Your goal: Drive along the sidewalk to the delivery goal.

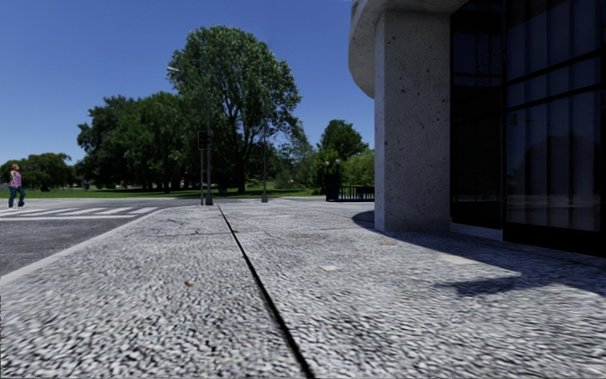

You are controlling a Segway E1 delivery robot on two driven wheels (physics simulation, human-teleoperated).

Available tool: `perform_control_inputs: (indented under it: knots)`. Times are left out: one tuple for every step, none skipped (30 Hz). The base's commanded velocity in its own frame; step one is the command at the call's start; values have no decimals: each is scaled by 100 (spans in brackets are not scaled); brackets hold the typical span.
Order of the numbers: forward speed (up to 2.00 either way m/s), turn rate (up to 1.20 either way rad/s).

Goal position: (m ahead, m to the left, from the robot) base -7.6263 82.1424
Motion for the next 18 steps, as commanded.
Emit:
perform_control_inputs:
  knots:
    - [0,-55]
    - [0,-55]
    - [0,-55]
    - [0,-42]
    - [0,-42]
    - [0,0]
    - [5,0]
    - [34,0]
    - [34,0]
    - [60,0]
    - [73,0]
    - [81,0]
    - [97,0]
    - [97,0]
    - [121,0]
    - [152,0]
    - [200,0]
    - [200,0]
